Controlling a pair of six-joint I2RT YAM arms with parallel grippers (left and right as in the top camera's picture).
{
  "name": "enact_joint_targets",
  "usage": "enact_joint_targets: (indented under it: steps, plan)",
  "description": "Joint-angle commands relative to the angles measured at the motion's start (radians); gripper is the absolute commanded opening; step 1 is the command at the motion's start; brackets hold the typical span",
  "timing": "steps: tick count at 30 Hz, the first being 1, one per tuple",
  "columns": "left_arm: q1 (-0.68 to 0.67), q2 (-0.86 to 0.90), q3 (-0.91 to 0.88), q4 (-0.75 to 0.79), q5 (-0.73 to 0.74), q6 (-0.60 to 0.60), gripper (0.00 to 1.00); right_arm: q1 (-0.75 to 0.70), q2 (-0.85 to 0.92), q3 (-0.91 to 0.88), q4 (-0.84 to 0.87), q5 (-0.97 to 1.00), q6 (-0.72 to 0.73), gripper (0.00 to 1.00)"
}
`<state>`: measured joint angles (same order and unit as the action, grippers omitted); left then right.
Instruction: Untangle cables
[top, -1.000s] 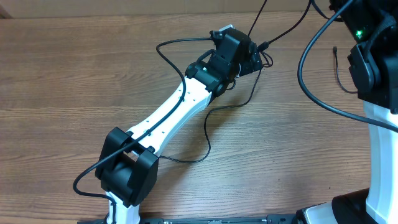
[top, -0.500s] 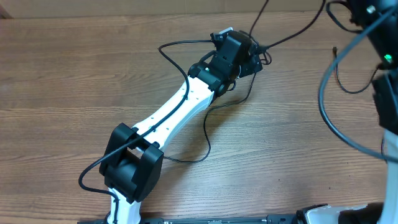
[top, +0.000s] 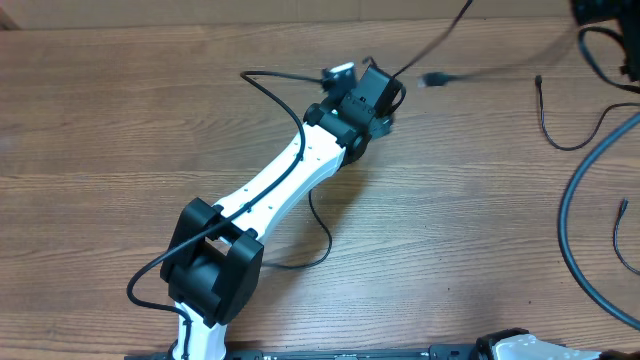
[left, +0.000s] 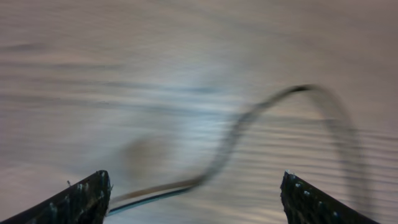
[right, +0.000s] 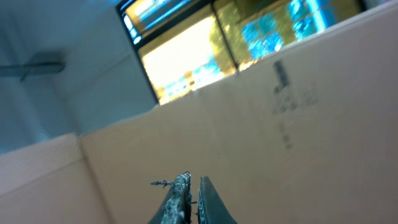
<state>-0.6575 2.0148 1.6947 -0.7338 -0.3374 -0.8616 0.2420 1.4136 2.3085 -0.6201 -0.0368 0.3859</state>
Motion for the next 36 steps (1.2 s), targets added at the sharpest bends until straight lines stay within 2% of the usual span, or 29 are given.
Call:
enact_joint_targets:
  steps: [1,6,9,12,16,17,18,19,20,21,31,33,34,36]
  plan:
    - [0.025,0.015,-0.006,-0.106,-0.228,0.025,0.91,-0.002,-0.044,0.01,0.005,0.129,-0.045,0.04]
    - [0.064,0.015,-0.006,-0.258,-0.319,0.032,1.0,-0.002,-0.043,0.01,-0.013,0.212,-0.07,0.04]
    - [0.096,0.015,-0.006,-0.303,-0.313,0.031,0.99,-0.002,-0.043,0.01,-0.026,0.227,-0.079,0.04]
    - [0.12,0.015,-0.005,-0.313,-0.28,0.056,0.91,-0.002,-0.043,0.01,-0.031,0.227,-0.08,0.04]
    - [0.125,0.012,0.005,-0.309,-0.269,0.109,0.66,-0.002,-0.043,0.01,-0.048,0.227,-0.08,0.04]
    - [0.125,0.01,0.011,-0.309,-0.272,0.121,0.64,-0.002,-0.042,0.01,-0.054,0.227,-0.08,0.04]
    - [0.125,0.007,0.017,-0.309,-0.274,0.14,0.56,-0.002,-0.04,0.01,-0.06,0.228,-0.08,0.04]
    - [0.125,0.004,0.023,-0.309,-0.275,0.158,0.46,-0.002,-0.04,0.01,-0.068,0.228,-0.08,0.04]
    - [0.127,-0.003,0.029,-0.309,-0.278,0.182,0.2,-0.002,-0.038,0.01,-0.072,0.229,-0.081,0.04]
    - [0.128,-0.008,0.033,-0.309,-0.278,0.198,0.04,-0.002,-0.037,0.01,-0.079,0.232,-0.081,0.04]
    - [0.129,-0.154,0.056,-0.309,-0.304,0.231,0.04,-0.002,0.013,0.01,-0.196,0.284,-0.081,0.04]
    - [0.13,-0.187,0.056,-0.309,-0.304,0.231,0.2,-0.002,0.03,0.01,-0.23,0.284,-0.08,0.04]
    - [0.132,-0.203,0.056,-0.309,-0.303,0.231,0.24,-0.002,0.04,0.01,-0.25,0.284,-0.08,0.04]
    - [0.135,-0.236,0.056,-0.31,-0.302,0.231,0.26,-0.002,0.066,0.01,-0.3,0.283,-0.08,0.04]
